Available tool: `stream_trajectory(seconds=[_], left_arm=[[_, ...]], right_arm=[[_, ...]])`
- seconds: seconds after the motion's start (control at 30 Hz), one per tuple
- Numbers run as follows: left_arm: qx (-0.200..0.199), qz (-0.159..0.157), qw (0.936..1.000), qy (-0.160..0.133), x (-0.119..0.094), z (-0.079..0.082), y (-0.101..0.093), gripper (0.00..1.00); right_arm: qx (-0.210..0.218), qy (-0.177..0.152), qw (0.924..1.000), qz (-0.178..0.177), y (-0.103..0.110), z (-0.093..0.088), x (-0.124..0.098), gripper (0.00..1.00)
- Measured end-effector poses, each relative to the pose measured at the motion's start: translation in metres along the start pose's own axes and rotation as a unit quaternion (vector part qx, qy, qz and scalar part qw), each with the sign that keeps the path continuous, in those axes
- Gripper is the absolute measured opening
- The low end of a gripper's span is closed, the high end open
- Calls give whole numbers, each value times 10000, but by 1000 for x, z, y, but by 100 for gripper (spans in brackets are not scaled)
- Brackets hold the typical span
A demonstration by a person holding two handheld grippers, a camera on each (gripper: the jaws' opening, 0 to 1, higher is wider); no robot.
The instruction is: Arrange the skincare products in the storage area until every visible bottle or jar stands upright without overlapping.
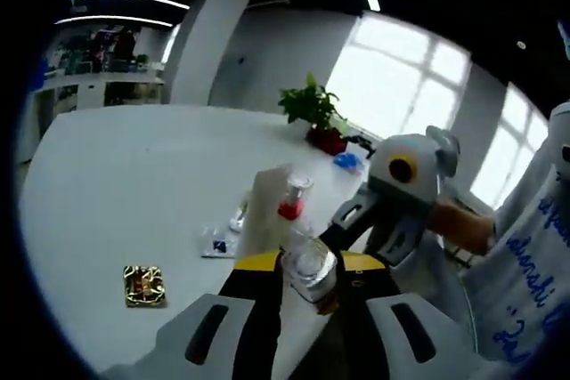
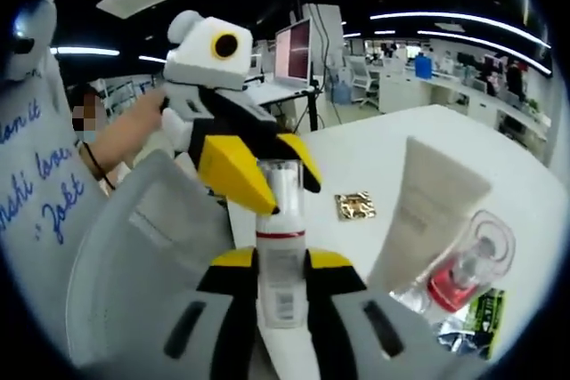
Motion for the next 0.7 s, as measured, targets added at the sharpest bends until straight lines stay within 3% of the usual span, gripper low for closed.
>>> stream_trajectory(seconds=[0.23,0.7], left_arm=[[322,95,9987,393,7,0,0,19],[626,134,9949,785,20,-2,-2,19]], right_arm=[[-157,205,9994,-214,-3,-4,8,20],[-24,399,9986,-344,-8,-16,7,21]])
Point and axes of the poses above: the point that each gripper's makers call its tool centre point, and the gripper's own axes: x roughly forward along the fingers, y roughly to its left, z roughly out of its top, the point moved 10 cm from there along -x, roughly backward along the fingers, and after that the axes turned 10 degrees about x, right-handed, at the moved point
